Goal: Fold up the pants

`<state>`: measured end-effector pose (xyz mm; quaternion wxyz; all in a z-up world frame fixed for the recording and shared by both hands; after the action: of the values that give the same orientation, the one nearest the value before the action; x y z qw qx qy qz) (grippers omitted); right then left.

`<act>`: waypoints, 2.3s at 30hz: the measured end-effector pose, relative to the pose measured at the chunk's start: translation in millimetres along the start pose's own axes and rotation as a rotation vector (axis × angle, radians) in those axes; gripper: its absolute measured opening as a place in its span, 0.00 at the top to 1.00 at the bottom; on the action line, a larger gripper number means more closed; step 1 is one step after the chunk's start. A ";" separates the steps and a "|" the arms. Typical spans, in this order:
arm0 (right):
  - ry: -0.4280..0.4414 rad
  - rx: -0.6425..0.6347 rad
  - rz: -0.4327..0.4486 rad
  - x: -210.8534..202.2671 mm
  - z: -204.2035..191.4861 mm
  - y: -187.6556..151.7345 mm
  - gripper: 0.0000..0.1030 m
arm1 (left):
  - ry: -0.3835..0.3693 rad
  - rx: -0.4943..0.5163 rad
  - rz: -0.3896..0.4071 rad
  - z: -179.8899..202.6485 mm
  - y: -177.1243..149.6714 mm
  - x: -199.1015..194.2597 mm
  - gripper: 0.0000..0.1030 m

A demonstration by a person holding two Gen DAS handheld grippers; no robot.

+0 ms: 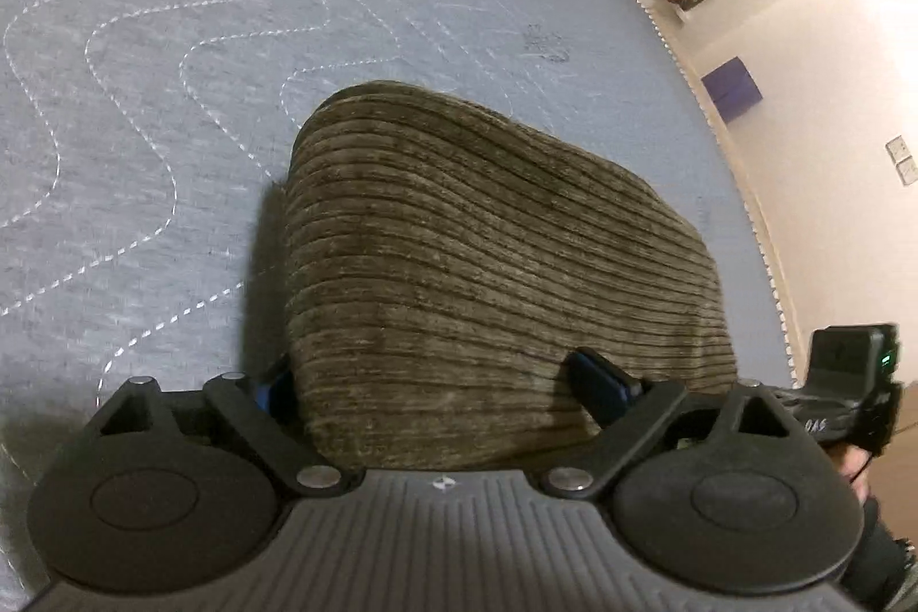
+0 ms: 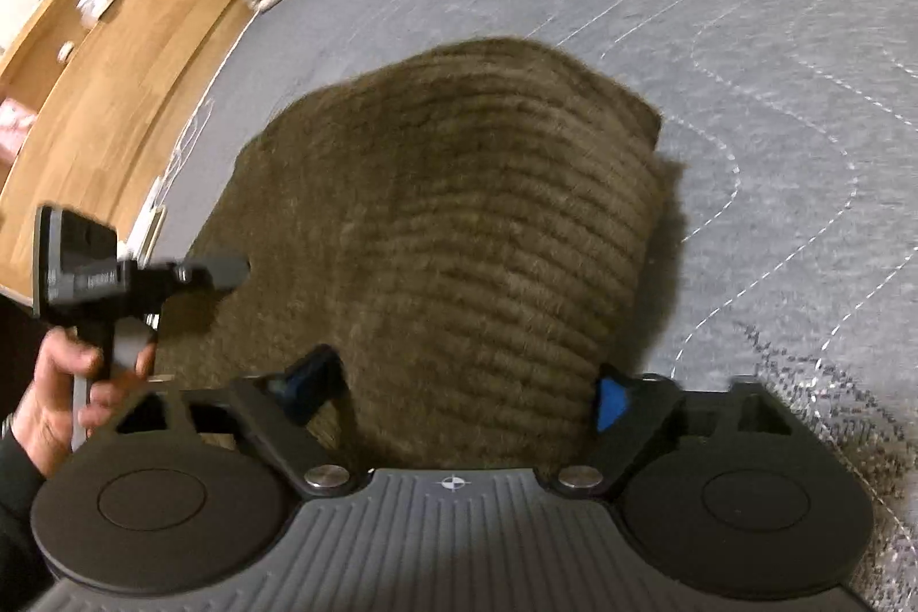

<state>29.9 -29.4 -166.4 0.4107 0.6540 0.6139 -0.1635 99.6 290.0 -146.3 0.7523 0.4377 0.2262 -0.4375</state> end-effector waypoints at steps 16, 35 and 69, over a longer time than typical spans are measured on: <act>-0.016 -0.048 0.313 -128.8 42.7 68.8 0.60 | -0.128 0.255 0.210 159.7 74.5 65.3 0.62; -0.302 -0.115 0.563 -210.3 143.6 118.1 0.39 | 0.145 0.451 0.375 235.7 88.2 79.2 0.54; -0.480 -0.109 0.614 -257.5 39.0 23.8 0.03 | 0.410 0.431 0.449 366.5 -60.9 -68.8 0.00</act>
<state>13.9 -228.3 2.7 0.6063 0.7277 0.2841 -0.1486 -3.6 -6.5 64.0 0.6592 0.7031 0.1731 -0.2025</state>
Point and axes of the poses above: each gripper's, at about its wrist camera, not at the fingertips, and x roughly the way its jaws point, z to its right, y to its top, the point moved 8 cm from there along x, roughly the way its jaws point, and after that the axes turned 8 degrees about x, right-handed, at the moved point
